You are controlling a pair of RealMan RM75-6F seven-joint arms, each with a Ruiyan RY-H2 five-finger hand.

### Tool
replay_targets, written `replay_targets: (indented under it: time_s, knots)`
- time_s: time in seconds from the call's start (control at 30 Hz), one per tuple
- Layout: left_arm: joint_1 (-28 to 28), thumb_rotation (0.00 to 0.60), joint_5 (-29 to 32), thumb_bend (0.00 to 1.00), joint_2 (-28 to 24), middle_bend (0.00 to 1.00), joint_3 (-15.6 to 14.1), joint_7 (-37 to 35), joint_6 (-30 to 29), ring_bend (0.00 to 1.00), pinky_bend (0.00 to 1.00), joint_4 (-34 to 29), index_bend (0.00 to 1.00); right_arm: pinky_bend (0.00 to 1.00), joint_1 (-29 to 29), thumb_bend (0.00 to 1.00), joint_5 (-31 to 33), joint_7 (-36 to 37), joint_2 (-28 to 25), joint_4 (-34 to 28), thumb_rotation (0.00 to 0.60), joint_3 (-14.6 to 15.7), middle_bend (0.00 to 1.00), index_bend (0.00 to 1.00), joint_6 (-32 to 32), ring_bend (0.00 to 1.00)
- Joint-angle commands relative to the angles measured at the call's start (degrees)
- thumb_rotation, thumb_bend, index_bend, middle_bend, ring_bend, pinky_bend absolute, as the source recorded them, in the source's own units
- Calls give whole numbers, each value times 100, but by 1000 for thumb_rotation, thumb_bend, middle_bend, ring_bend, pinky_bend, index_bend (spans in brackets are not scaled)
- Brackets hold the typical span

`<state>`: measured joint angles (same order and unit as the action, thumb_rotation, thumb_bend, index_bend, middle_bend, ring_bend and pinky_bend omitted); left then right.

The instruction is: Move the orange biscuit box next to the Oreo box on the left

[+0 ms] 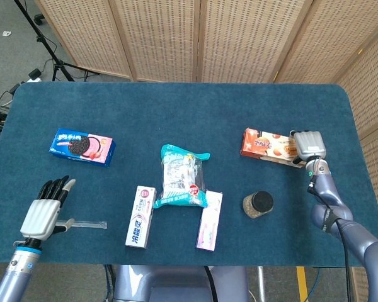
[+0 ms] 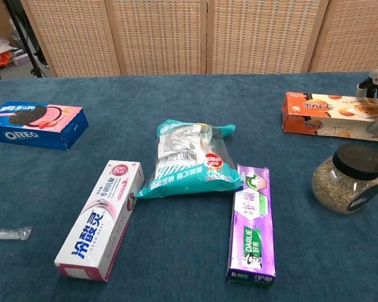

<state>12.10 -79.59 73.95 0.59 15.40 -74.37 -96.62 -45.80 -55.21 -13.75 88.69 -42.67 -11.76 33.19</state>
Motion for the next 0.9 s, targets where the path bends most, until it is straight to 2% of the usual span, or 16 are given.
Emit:
replay_targets:
  time_s: [0.03,0.37,0.57,0.73,0.9]
  knots:
    - [6,600,-5,217,2,0,-6,-5,12,0,0,-5,0,416,-25,131,51,-47,-80,-153,600,-52,419,540,7,315]
    - [-15,600,-103,218,-44,0,12,-28,-121,0,0,-54,0,418,-362,131,685,-804,-310,-891,600,-239,422,551,118,317]
    - [-29,600,-170,218,-112,0,6,-179,-158,0,0,-118,0,421,-700,131,1262,-1441,-315,-1376,600,-365,423,551,414,318]
    - [-8,600,-258,219,-160,0,-62,-287,-79,0,0,-163,0,422,-1182,131,2033,-2190,-185,-1840,600,-491,425,551,704,320]
    - [-2,600,-259,220,-188,0,-48,-382,-74,0,0,-126,0,422,-1578,131,2698,-2778,37,-1887,600,-509,425,551,894,320]
